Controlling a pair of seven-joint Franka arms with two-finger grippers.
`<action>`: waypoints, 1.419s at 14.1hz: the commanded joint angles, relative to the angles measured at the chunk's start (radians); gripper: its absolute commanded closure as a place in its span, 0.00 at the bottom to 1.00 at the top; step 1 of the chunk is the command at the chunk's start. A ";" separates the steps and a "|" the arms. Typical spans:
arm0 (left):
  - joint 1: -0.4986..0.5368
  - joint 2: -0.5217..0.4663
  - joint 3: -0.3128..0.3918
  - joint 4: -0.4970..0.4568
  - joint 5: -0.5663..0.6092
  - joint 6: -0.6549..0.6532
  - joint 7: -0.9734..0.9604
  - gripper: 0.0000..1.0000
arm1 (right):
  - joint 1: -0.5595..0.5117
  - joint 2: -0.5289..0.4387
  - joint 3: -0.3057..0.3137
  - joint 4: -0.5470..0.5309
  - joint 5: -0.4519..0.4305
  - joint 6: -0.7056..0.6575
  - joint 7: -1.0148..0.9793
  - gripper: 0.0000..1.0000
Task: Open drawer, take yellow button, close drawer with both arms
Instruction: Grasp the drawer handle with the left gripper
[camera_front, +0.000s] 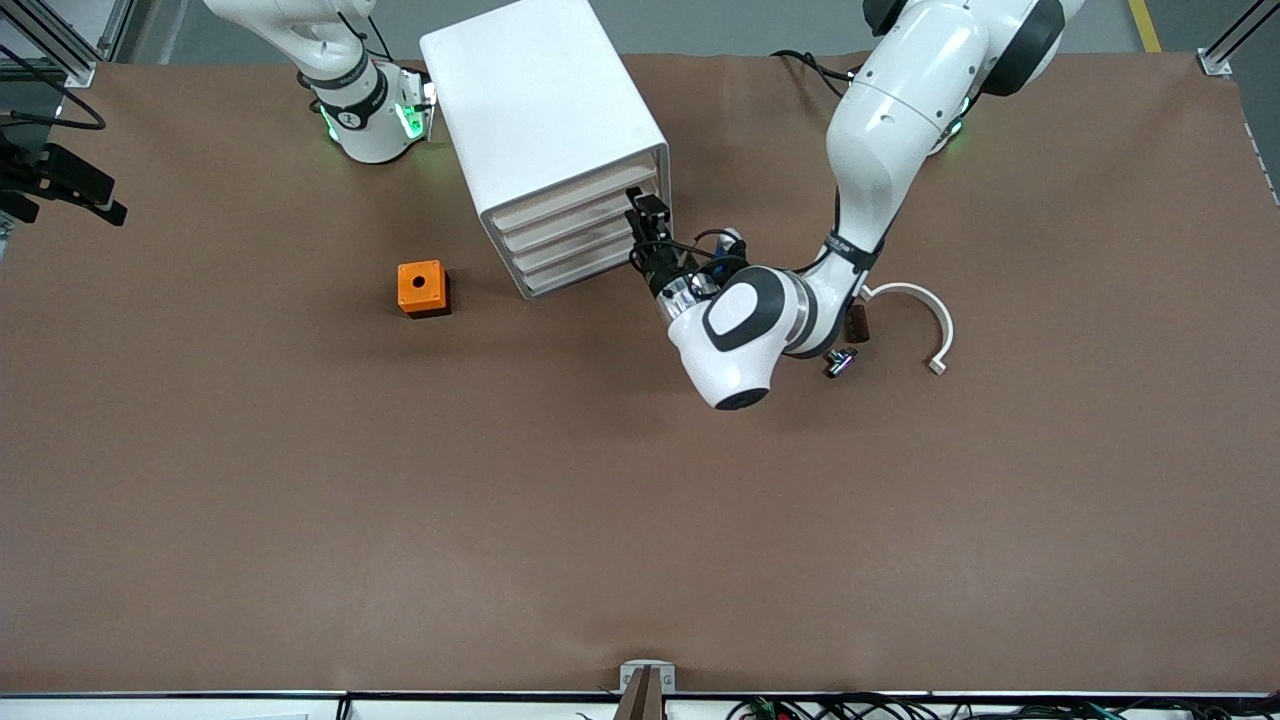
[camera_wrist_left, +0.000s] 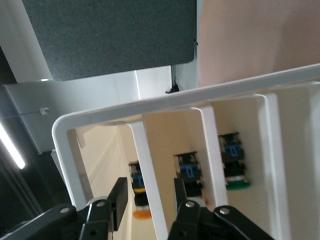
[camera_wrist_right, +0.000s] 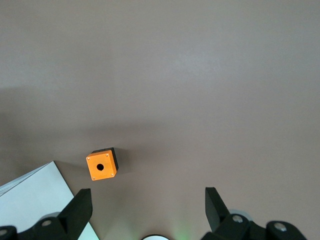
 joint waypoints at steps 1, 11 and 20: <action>-0.028 0.005 0.004 -0.003 -0.021 -0.032 -0.018 0.56 | -0.012 -0.017 0.006 -0.012 0.013 -0.006 0.010 0.00; -0.069 0.005 0.002 -0.038 -0.023 -0.052 -0.017 0.80 | -0.021 0.006 0.002 0.032 0.009 -0.026 -0.003 0.00; -0.065 0.000 0.002 -0.037 -0.033 -0.053 -0.017 0.94 | -0.030 0.124 0.005 0.075 -0.003 -0.017 -0.003 0.00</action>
